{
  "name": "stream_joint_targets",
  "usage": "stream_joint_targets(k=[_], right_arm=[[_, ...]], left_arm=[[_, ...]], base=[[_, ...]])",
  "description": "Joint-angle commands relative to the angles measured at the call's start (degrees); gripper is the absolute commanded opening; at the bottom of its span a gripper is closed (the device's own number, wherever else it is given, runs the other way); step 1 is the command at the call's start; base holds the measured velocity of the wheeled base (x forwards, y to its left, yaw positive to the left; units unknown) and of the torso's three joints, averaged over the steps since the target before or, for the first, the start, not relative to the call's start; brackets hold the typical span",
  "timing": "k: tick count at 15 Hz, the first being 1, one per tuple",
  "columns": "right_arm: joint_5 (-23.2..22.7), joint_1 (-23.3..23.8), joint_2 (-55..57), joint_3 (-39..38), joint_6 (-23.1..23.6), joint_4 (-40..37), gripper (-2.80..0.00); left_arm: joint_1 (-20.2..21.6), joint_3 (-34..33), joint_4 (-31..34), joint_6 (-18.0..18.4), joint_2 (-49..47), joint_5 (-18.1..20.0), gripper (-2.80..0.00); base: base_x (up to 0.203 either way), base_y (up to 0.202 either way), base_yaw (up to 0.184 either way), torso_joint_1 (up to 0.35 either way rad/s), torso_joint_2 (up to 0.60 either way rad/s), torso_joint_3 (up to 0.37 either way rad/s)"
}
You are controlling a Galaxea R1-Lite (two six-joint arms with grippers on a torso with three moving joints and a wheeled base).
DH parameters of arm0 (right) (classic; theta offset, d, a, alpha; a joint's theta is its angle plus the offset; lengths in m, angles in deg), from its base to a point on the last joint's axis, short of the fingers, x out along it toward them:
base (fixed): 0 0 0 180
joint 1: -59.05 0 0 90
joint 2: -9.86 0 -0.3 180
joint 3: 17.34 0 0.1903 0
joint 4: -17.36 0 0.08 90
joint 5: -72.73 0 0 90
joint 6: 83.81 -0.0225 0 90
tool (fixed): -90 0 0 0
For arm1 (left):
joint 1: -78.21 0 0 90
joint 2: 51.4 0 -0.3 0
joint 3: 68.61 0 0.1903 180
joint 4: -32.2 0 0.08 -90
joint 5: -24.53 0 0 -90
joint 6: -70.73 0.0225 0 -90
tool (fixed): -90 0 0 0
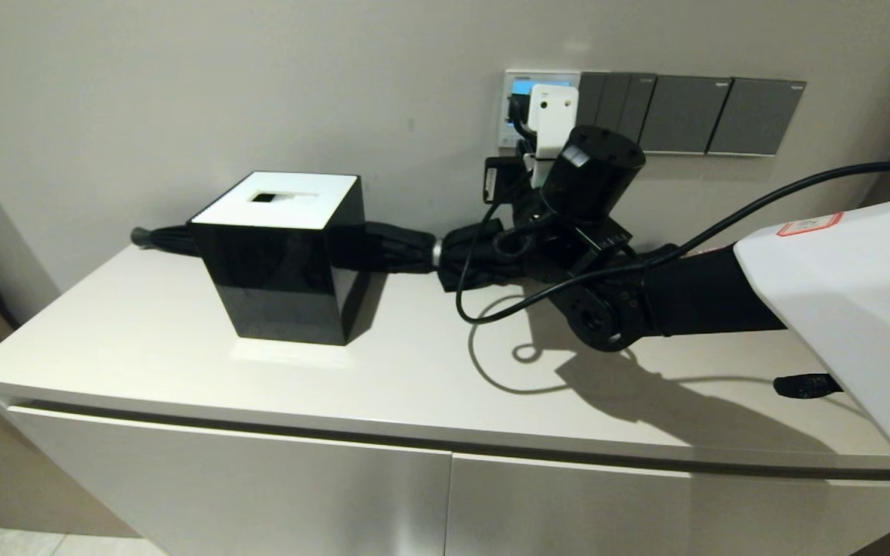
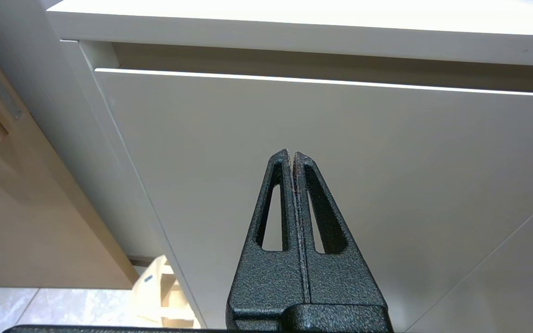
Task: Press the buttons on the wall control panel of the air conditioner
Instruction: Press the temperature decrease button, then turn off the central air conditioner
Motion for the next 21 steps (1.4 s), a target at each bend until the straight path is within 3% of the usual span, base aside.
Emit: stream_joint_targets(k=[1, 10, 16, 21], right_arm=[[0.23, 0.03, -0.98, -0.27, 0.59, 0.39, -2.8], [0.22, 3.49, -14.03, -11.64, 2.7, -0.14, -2.8], [0.05, 12.75, -29.21, -28.74, 3.02, -1.77, -2.8], [0.07, 20.74, -47.01, -42.46, 2.96, -9.87, -2.8]], left_arm=[[0.02, 0.0, -0.01, 0.0, 0.0, -0.01, -2.8], [0.02, 0.0, 0.04, 0.0, -0.09, -0.01, -2.8], [0.02, 0.0, 0.04, 0.0, -0.09, -0.01, -2.8], [0.02, 0.0, -0.03, -0.01, -0.01, -0.01, -2.8]], base=[[0.0, 0.0, 0.0, 0.0, 0.0, 0.0], [0.0, 0.0, 0.0, 0.0, 0.0, 0.0], [0.0, 0.0, 0.0, 0.0, 0.0, 0.0], [0.0, 0.0, 0.0, 0.0, 0.0, 0.0]])
